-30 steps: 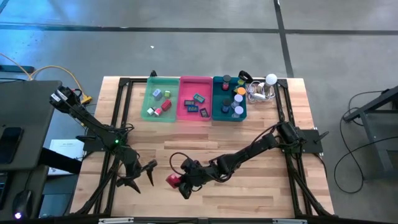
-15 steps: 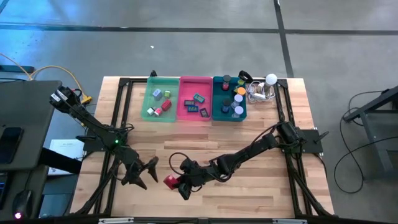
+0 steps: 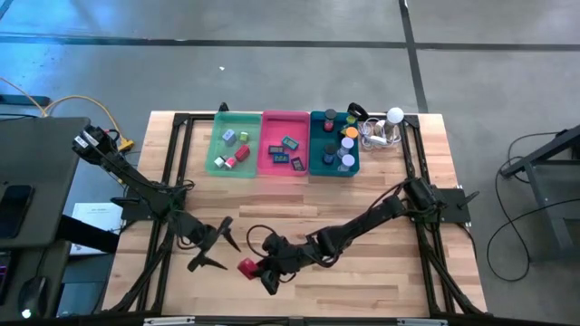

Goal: Pick & Place Office items
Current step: Put the red adapter into the green bin

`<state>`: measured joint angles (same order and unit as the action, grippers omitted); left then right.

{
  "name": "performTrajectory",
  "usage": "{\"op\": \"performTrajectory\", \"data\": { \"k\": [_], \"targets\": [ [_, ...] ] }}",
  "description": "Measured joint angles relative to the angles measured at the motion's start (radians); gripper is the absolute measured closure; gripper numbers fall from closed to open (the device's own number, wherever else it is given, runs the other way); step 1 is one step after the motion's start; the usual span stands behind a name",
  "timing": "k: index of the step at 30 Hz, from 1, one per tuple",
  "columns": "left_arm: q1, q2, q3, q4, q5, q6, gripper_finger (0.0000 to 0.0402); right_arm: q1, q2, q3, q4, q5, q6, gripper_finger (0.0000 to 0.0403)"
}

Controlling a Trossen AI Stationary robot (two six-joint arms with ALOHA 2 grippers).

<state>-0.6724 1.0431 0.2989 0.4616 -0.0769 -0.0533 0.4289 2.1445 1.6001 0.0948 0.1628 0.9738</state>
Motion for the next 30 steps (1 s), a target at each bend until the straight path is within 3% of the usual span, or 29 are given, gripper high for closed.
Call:
{"op": "performTrajectory", "data": {
  "k": [14,30],
  "targets": [
    [0.074,0.000,0.000,0.084,-0.024,-0.189,0.0108,-0.045,0.000,0.000,0.013,0.008,-0.076,0.0300],
    [0.093,0.000,0.000,0.085,0.004,-0.210,0.0108,-0.089,0.000,0.000,0.031,0.009,-0.159,0.0300]
  ]
}}
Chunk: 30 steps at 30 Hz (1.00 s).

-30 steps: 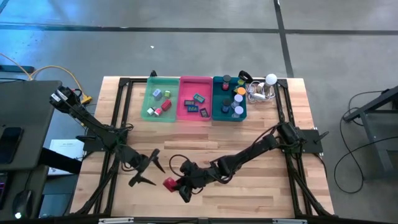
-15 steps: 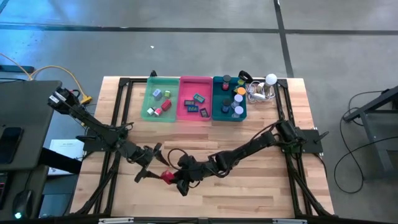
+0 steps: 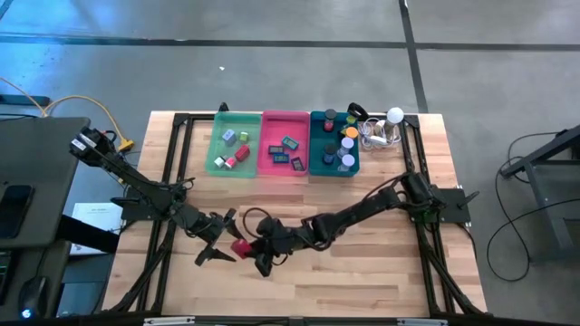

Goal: Pick & Place Office items
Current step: Put the red adapter into the green bin

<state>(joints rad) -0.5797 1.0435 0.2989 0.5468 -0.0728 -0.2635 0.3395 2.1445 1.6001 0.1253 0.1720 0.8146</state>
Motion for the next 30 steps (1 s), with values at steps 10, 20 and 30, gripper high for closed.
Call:
{"op": "performTrajectory", "data": {
  "k": [10,20,30],
  "targets": [
    [0.000,0.049,0.000,0.003,0.002,-0.015,0.0176,-0.008,0.000,0.000,0.001,-0.008,-0.008,0.0300],
    [0.000,0.132,-0.001,0.111,-0.001,-0.041,0.0285,-0.007,0.000,0.000,0.003,-0.018,-0.026,0.0300],
    [0.000,0.132,-0.002,0.114,-0.004,-0.001,0.0283,-0.007,-0.001,0.000,0.000,-0.018,-0.030,0.0300]
  ]
}}
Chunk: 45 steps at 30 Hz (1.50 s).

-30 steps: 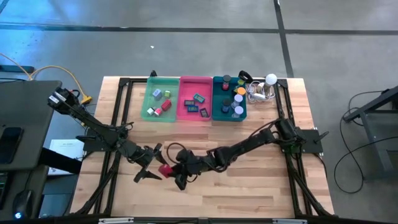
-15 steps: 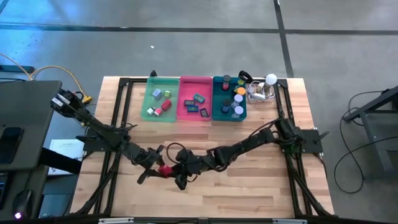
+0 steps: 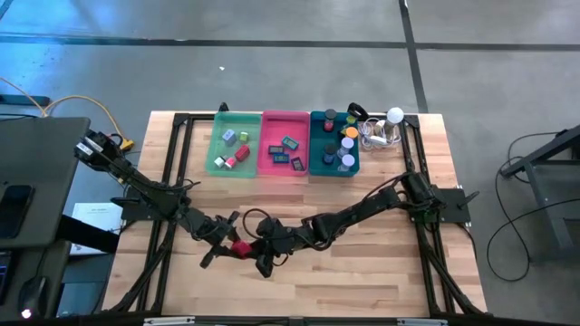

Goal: Pick & Place Office items
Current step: Put the red adapter into the green bin

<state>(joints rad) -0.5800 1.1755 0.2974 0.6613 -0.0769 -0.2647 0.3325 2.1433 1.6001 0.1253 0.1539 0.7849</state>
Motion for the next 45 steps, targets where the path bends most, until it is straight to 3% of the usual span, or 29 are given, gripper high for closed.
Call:
{"op": "performTrajectory", "data": {
  "k": [4,11,16,24,27,31,36,40,45],
  "targets": [
    [0.000,0.000,0.000,0.000,0.000,0.002,0.0283,0.000,0.000,0.000,0.007,0.001,0.001,0.0289],
    [-0.002,-0.002,0.002,0.002,0.074,-0.014,0.0286,0.000,0.000,0.000,0.066,0.012,-0.045,0.0137],
    [-0.002,-0.002,0.002,-0.005,0.076,-0.029,0.0286,-0.011,0.000,0.000,0.090,0.011,-0.069,0.0068],
    [-0.001,-0.035,0.002,-0.063,0.076,-0.040,0.0286,-0.011,-0.058,0.000,0.001,0.007,-0.116,0.0044],
    [-0.001,-0.090,0.002,-0.123,0.073,-0.040,0.0286,-0.003,-0.095,0.000,-0.050,0.060,-0.104,0.0045],
    [-0.001,-0.190,0.002,-0.227,0.043,-0.041,0.0286,0.027,-0.163,0.001,-0.186,0.244,-0.087,0.0044],
    [0.001,-0.317,0.002,-0.368,-0.023,-0.043,0.0286,0.116,-0.230,-0.002,-0.351,0.603,-0.046,0.0044],
    [0.009,-0.391,0.002,-0.466,-0.057,-0.056,0.0286,0.190,-0.240,0.001,-0.386,0.870,-0.026,0.0045],
    [0.060,-0.450,0.006,-0.553,-0.012,-0.100,0.0286,0.276,-0.241,0.000,-0.483,1.097,0.057,0.0044]
  ]
}}
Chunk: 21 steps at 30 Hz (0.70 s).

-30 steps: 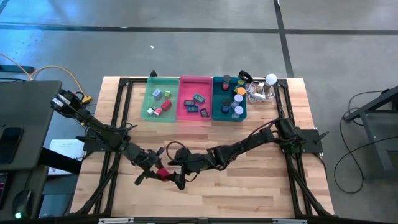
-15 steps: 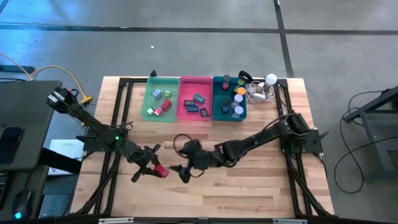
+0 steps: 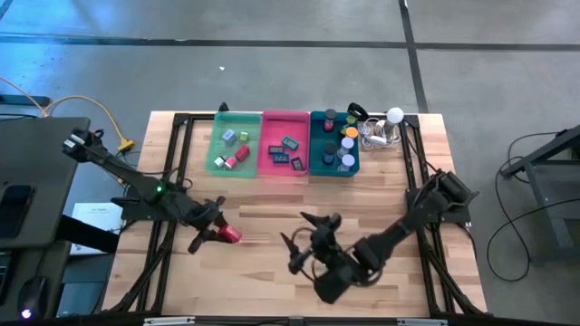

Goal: Pick & Place Office items
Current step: Put the red adapter into the green bin

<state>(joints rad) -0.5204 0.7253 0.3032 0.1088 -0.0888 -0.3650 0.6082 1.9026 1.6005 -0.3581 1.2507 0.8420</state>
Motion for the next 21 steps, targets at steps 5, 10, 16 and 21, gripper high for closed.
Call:
{"op": "performTrajectory", "data": {
  "k": [5,10,16,21],
  "targets": [
    [0.108,-0.010,0.077,-0.184,0.100,-0.003,0.0286,0.053,0.002,-0.001,-0.093,0.060,0.132,0.0045],
    [0.246,0.001,0.232,-0.427,0.110,0.067,0.0286,0.063,0.002,-0.007,-0.116,0.061,0.157,0.0044],
    [0.501,0.020,0.408,-0.638,0.101,0.174,0.0286,0.038,0.003,-0.025,-0.117,0.048,0.158,0.0045],
    [0.817,0.070,0.451,-0.698,0.110,0.250,0.0286,0.019,0.003,-0.043,-0.116,0.024,0.160,0.0044]
  ]
}}
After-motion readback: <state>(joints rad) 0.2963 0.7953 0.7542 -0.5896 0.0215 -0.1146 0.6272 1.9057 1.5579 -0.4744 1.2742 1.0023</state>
